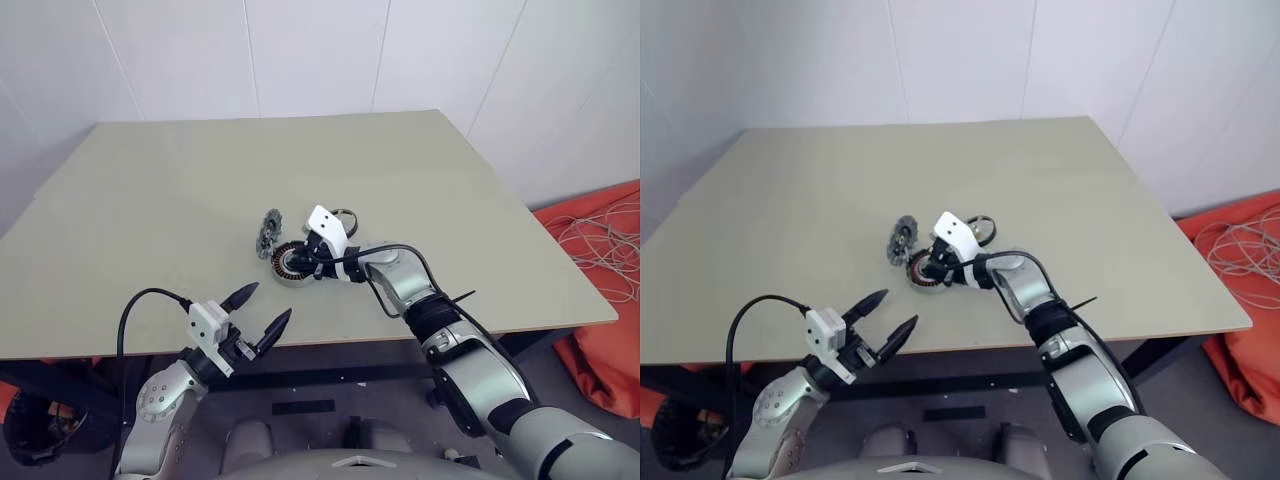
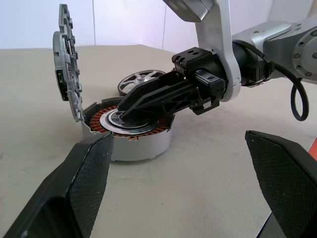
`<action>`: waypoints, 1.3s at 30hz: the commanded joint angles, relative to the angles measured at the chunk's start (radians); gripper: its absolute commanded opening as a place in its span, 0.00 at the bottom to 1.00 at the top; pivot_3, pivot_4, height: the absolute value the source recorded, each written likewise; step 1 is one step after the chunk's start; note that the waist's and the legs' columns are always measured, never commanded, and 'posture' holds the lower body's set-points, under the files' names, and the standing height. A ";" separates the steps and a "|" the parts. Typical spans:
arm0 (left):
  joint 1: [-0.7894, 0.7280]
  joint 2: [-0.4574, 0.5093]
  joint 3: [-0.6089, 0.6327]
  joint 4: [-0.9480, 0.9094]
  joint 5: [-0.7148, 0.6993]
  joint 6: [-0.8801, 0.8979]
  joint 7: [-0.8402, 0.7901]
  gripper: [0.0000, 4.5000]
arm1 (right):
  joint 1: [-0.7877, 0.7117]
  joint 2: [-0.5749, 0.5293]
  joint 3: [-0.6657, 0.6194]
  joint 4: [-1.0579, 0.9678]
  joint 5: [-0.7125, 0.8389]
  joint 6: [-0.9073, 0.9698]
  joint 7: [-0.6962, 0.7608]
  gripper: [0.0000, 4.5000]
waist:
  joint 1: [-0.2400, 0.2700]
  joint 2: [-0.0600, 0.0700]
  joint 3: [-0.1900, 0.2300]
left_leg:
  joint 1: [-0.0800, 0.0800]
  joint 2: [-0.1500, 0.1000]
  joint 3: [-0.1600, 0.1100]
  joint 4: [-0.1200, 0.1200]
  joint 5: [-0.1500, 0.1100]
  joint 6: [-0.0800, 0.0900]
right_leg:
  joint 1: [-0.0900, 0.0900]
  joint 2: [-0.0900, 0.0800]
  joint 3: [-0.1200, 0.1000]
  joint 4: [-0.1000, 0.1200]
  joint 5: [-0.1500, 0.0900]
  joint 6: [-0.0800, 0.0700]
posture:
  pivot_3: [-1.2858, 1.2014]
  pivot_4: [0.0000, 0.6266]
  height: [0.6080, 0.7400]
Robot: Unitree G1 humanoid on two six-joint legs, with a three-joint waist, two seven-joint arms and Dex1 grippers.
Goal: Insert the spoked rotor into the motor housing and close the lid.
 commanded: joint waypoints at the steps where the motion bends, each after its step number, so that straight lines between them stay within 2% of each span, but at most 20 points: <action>1: -0.002 0.004 0.000 -0.046 -0.011 0.004 0.004 1.00 | -0.038 0.008 -0.030 -0.004 0.008 -0.022 -0.004 0.60 | 0.000 0.000 0.000 | 0.000 0.000 0.000 0.000 0.000 0.000 | 0.000 0.000 0.000 0.000 0.000 0.000 | 0.52 0.00 1.00; 6: -0.005 0.006 0.003 -0.047 -0.015 0.011 0.002 1.00 | -0.034 0.004 -0.040 -0.039 0.018 -0.018 0.002 0.96 | 0.000 0.000 0.000 | 0.000 0.000 0.000 0.000 0.000 0.000 | 0.000 0.000 0.000 0.000 0.000 0.000 | 0.52 0.00 1.00; 7: -0.006 0.006 0.004 -0.046 -0.015 0.012 0.002 1.00 | -0.031 0.001 -0.044 -0.054 0.025 -0.009 0.011 0.99 | 0.000 0.000 0.000 | 0.000 0.000 0.000 0.000 0.000 0.000 | 0.000 0.000 0.000 0.000 0.000 0.000 | 0.52 0.00 1.00; 10: -0.010 0.006 0.008 -0.038 -0.019 0.012 0.000 1.00 | -0.020 -0.015 -0.063 -0.112 0.055 0.025 0.052 0.90 | 0.000 0.000 0.000 | -0.001 0.000 0.000 0.000 0.000 0.000 | -0.001 0.000 0.000 0.000 0.000 0.000 | 0.52 0.00 1.00; 21: -0.007 0.002 0.008 -0.009 -0.023 -0.008 -0.018 1.00 | 0.028 -0.051 -0.060 -0.266 0.086 0.119 0.091 0.03 | 0.001 0.000 0.000 | -0.001 0.000 0.000 0.000 0.000 0.000 | -0.001 0.000 0.000 0.000 -0.002 0.003 | 0.52 0.00 1.00; 22: -0.007 0.001 0.007 -0.007 -0.023 -0.009 -0.019 1.00 | 0.032 -0.050 -0.057 -0.274 0.084 0.126 0.091 0.01 | 0.000 0.000 0.000 | -0.001 0.000 0.000 0.000 0.000 0.000 | -0.001 0.000 0.000 0.000 -0.002 0.003 | 0.52 0.00 1.00; 39: -0.007 -0.004 0.000 -0.025 -0.014 -0.001 -0.008 1.00 | 0.040 -0.037 0.017 -0.254 0.009 0.143 0.031 0.01 | 0.000 0.000 0.001 | -0.001 0.000 0.000 0.000 0.000 0.000 | -0.001 0.000 0.000 0.000 -0.003 0.005 | 0.52 0.00 1.00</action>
